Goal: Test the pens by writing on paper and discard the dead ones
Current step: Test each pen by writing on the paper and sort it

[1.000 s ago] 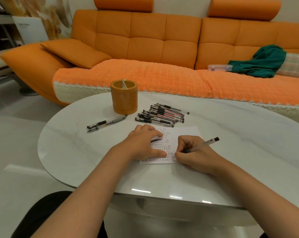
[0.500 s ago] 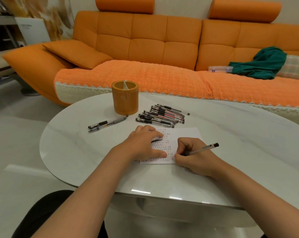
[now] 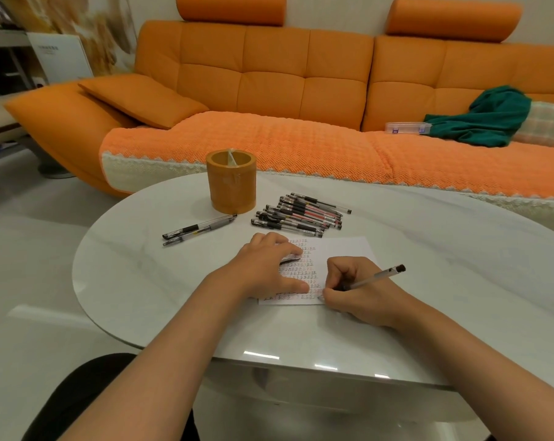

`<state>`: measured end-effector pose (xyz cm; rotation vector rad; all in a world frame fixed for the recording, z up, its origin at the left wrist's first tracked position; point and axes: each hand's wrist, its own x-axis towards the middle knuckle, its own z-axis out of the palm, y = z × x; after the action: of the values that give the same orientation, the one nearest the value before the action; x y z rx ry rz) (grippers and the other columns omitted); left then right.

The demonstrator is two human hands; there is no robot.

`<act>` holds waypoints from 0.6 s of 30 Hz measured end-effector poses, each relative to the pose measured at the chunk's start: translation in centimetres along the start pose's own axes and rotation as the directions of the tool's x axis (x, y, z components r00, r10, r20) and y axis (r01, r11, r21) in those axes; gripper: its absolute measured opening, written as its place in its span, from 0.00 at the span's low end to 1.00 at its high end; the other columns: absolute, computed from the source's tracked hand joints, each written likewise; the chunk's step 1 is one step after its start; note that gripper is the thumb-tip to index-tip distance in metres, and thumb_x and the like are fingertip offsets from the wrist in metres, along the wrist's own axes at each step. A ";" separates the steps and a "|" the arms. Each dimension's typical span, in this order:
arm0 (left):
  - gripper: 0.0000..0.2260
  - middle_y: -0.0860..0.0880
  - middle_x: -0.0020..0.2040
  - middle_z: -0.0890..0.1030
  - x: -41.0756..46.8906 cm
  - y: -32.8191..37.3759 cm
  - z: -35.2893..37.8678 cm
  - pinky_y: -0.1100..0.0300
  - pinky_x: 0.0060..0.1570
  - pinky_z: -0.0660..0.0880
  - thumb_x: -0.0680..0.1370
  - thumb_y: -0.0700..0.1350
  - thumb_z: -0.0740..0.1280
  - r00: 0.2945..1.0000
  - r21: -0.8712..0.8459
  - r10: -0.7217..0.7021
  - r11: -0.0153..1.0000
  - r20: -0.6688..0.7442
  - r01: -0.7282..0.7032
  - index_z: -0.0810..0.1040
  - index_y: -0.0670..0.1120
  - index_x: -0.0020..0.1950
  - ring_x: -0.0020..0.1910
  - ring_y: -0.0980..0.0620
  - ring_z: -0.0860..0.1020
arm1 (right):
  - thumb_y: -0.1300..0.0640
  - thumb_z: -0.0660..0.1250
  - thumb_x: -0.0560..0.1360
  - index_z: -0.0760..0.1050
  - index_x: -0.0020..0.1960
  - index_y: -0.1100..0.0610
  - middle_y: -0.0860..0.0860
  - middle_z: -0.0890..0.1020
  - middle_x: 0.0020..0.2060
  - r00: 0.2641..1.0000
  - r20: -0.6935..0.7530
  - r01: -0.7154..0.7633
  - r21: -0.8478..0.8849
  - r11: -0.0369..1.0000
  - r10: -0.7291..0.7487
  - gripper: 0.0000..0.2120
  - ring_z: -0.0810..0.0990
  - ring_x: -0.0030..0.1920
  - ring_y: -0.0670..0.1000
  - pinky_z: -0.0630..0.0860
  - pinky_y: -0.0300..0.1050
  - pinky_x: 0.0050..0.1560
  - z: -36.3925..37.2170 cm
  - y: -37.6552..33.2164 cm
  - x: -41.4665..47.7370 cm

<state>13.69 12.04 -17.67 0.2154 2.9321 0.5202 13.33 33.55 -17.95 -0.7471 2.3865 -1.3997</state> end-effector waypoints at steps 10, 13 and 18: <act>0.36 0.54 0.78 0.59 -0.2 0.0 -0.2 0.49 0.73 0.58 0.72 0.68 0.68 1.000 0.022 0.012 1.000 0.004 -0.012 0.62 0.61 0.77 0.76 0.51 0.55 | 0.68 0.70 0.75 0.77 0.43 0.61 0.54 0.76 0.27 0.971 -0.201 -0.053 0.331 0.942 0.125 0.05 0.70 0.27 0.53 0.67 0.43 0.27 -0.7 -0.3 0.4; 0.34 0.55 0.77 0.60 -0.3 -0.1 -0.2 0.50 0.72 0.59 0.73 0.69 0.67 1.000 0.033 0.022 0.999 -0.004 -0.022 0.62 0.62 0.76 0.75 0.51 0.56 | 0.66 0.67 0.78 0.84 0.47 0.54 0.59 0.79 0.32 0.969 -0.221 -0.043 0.292 0.955 0.111 0.10 0.73 0.28 0.55 0.70 0.44 0.27 -0.7 -0.7 0.6; 0.24 0.56 0.74 0.65 -0.1 0.0 -0.3 0.50 0.72 0.59 0.77 0.63 0.64 0.996 0.017 0.023 1.000 -0.087 -0.022 0.69 0.61 0.72 0.74 0.53 0.59 | 0.66 0.56 0.84 0.79 0.64 0.55 0.58 0.85 0.47 0.981 -0.169 -0.018 0.388 0.921 0.090 0.17 0.81 0.36 0.53 0.75 0.47 0.30 -1.6 -1.1 0.7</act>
<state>13.78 11.89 -17.39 0.2339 3.0232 0.5225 12.31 33.83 -16.18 -0.4594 2.1300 -1.9088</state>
